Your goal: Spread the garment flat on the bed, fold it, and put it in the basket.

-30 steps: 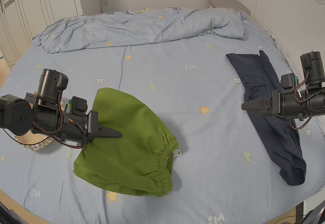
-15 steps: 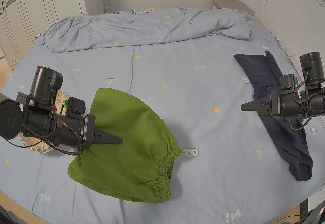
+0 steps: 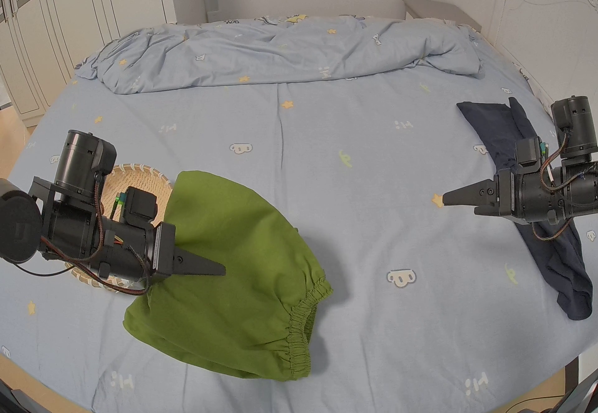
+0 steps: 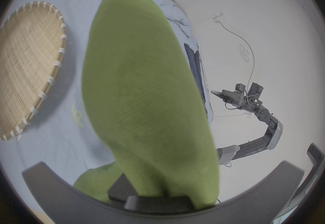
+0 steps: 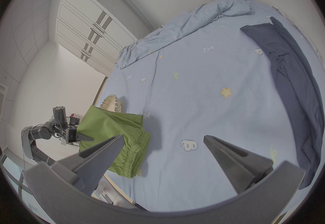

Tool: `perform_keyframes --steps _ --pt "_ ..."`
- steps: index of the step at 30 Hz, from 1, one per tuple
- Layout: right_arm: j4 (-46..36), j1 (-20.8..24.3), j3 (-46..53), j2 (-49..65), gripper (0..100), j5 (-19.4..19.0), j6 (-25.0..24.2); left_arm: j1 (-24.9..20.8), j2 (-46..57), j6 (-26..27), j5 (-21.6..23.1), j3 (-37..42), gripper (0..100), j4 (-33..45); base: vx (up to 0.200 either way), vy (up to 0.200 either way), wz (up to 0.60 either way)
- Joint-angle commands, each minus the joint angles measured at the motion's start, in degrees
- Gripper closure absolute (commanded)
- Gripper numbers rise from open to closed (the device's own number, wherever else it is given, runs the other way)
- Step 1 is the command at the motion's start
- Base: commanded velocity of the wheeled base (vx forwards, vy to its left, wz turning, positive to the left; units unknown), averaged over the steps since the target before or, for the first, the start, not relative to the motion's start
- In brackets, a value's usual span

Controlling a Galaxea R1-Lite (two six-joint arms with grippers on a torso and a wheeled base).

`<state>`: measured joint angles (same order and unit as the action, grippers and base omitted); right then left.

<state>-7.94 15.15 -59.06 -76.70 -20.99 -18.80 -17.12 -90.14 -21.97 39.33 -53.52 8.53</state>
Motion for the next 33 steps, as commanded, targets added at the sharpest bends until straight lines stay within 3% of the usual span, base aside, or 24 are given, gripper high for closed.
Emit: perform_keyframes --steps 1,4,9,10,11,13,17,24,29,33 --pt "-0.06 0.05 0.0 0.06 0 -0.01 -0.01 -0.11 0.05 0.08 -0.04 0.25 100 -0.01 0.0 0.0 0.0" --pt "-0.06 0.05 0.0 0.06 0 -0.01 -0.01 -0.37 0.14 0.08 -0.13 0.25 100 -0.01 0.0 0.0 0.0" --pt "-0.06 0.05 0.0 0.06 0 -0.01 -0.01 -4.42 0.4 2.02 -4.7 -0.45 100 -0.01 0.0 0.0 0.0" --pt "-0.06 0.05 0.0 0.06 0 -0.01 -0.01 -7.41 0.14 3.69 -8.04 -1.24 100 0.17 0.0 0.0 0.0" --pt "-0.06 0.05 0.0 0.06 0 -0.01 -0.01 -7.41 0.14 3.69 -8.04 -1.24 100 0.17 0.0 0.0 0.0" --pt "-0.06 0.05 0.0 0.15 0 -0.01 -0.01 -12.06 -0.21 4.3 -14.37 -4.32 100 3.07 0.0 0.0 0.0" --pt "-0.06 0.05 0.0 0.41 0 -0.01 -0.01 -14.88 0.05 8.78 -21.57 -10.03 100 11.59 0.0 0.0 0.0" --pt "-0.15 0.05 0.09 1.03 0 -0.01 0.08 -14.17 6.2 22.49 -23.15 -10.73 100 18.1 0.0 0.0 0.0" --pt "-0.15 0.05 0.09 1.73 0 -0.01 0.08 -11.54 11.21 24.25 -23.24 -10.38 100 18.19 0.0 0.0 0.0" --pt "-0.24 0.05 0.09 2.52 0 -0.01 0.08 -4.68 14.73 27.33 -23.24 -11.7 100 17.83 0.0 0.0 0.0"
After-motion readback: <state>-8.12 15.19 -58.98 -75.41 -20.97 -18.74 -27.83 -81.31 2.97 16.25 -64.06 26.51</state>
